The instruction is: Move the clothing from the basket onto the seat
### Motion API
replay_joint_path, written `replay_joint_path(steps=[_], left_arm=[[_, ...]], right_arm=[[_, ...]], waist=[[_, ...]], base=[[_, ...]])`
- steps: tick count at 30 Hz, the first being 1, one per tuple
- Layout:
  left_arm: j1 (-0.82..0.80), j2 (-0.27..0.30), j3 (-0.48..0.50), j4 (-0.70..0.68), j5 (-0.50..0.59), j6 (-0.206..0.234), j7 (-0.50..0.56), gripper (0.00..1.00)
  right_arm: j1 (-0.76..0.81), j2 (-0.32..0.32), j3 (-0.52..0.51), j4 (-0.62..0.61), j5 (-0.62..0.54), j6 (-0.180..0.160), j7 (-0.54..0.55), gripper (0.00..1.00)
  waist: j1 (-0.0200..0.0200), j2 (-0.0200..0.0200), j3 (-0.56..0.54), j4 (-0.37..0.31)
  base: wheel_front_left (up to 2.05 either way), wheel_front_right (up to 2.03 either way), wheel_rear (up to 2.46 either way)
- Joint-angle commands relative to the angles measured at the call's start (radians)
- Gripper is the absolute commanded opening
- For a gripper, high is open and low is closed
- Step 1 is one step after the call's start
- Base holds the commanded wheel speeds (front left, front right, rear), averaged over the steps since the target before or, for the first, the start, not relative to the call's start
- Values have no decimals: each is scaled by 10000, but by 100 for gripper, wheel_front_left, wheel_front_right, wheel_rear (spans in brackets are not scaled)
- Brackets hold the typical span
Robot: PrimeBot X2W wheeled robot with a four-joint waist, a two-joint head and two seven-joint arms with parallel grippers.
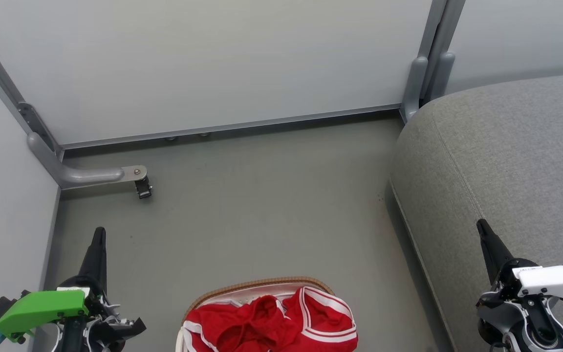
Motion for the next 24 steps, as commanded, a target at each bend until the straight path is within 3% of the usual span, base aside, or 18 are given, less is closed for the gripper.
replay_joint_path(steps=[1, 24], left_arm=[[-117, 3, 5, -1, 51, 0, -19, 0], [-117, 2, 7, 1, 52, 0, -19, 0]], right_arm=[[118, -16, -31, -28, -22, 4, 11, 0], [116, -8, -47, -26, -40, 4, 25, 0]], waist=[[0, 0, 0, 0], [0, 0, 0, 0]], base=[[0, 0, 0], [0, 0, 0]])
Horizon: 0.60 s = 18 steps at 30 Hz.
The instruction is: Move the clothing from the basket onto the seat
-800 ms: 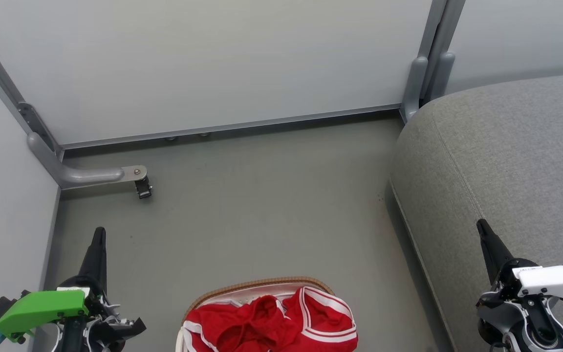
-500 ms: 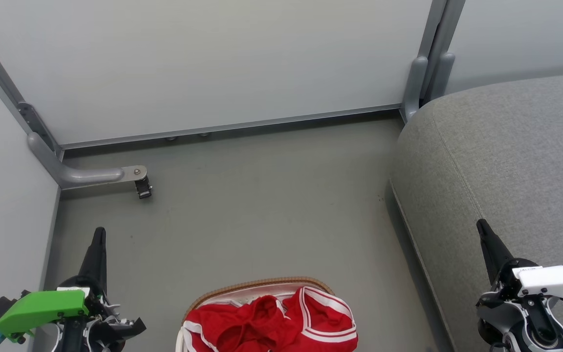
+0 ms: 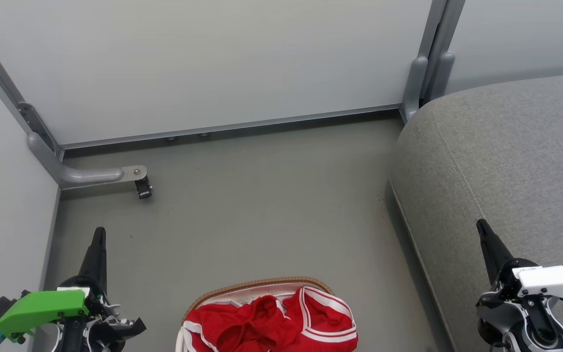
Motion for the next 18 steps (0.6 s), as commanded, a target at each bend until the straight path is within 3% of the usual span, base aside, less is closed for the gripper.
replay_joint_path(steps=[1, 18], left_arm=[[-116, 4, 7, -4, 52, 0, -19, 0], [-116, 5, 7, -6, 53, 0, -19, 0]], right_arm=[[116, -21, -33, -26, -35, 4, 16, 0], [115, -20, -41, -26, -40, 4, 25, 0]], waist=[[-1, -1, 0, 0], [-1, -1, 0, 0]], base=[[0, 0, 0], [0, 0, 0]])
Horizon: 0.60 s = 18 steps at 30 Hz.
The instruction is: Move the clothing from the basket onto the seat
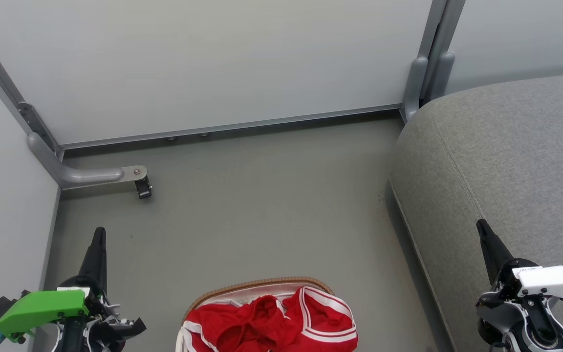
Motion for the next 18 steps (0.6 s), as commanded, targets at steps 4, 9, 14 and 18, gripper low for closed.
replay_joint_path(steps=[4, 9, 14, 18], left_arm=[[-117, 7, 7, -8, 53, 0, -19, 0], [-117, 7, 8, -5, 53, 0, -19, 0], [-117, 7, 8, -11, 53, 0, -18, 0], [-117, 7, 6, -5, 53, 0, -18, 0]], right_arm=[[115, -27, -32, -26, -35, 4, 26, 0], [114, -27, -34, -25, -37, 4, 28, 0], [114, -26, -35, -25, -40, 4, 31, 0], [114, -25, -36, -25, -40, 4, 32, 0]], waist=[[0, 0, 0, 0], [0, 0, 0, 0], [0, 0, 0, 0], [0, 0, 0, 0]], base=[[0, 0, 0], [0, 0, 0], [0, 0, 0], [0, 0, 0]])
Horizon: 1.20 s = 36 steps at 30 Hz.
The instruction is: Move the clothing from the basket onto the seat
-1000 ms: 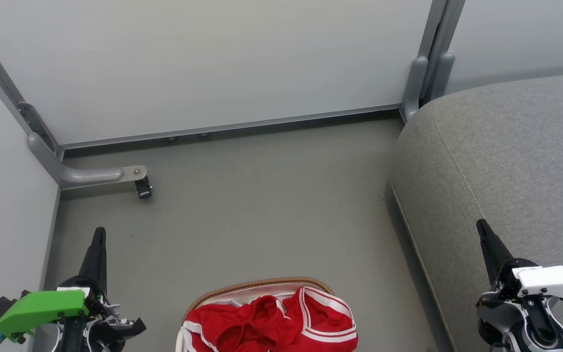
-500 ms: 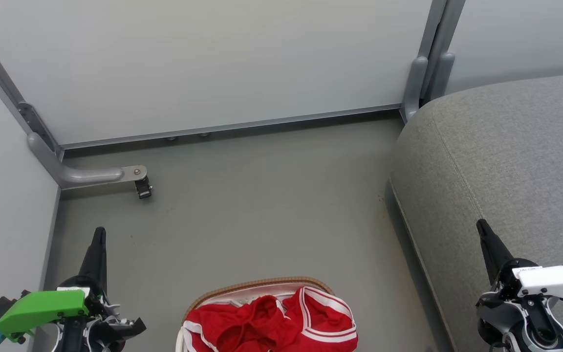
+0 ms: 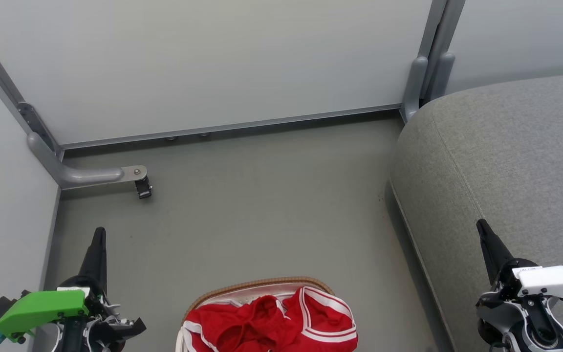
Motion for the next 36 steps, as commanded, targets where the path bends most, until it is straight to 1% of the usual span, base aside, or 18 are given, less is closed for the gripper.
replay_joint_path(steps=[1, 34, 35, 36], left_arm=[[-117, 7, 4, -7, 53, 0, -18, 0], [-117, 8, -2, -8, 45, 0, -24, 0], [0, -2, -4, -5, 0, 0, -2, 100], [21, -9, -4, 68, -1, 0, -3, 100]], right_arm=[[114, -28, -29, -25, -39, 4, 33, 0], [113, -24, -37, -24, -47, 4, 43, 0], [0, 6, -8, -1, -4, 0, 2, 100], [8, 25, 0, 70, -5, 0, 0, 100]], waist=[[0, -1, 0, 0], [0, -1, 0, 0], [0, -1, 0, 0], [0, -1, 1, 0]], base=[[0, 0, 0], [0, 0, 0], [0, 0, 0], [0, 0, 0]])
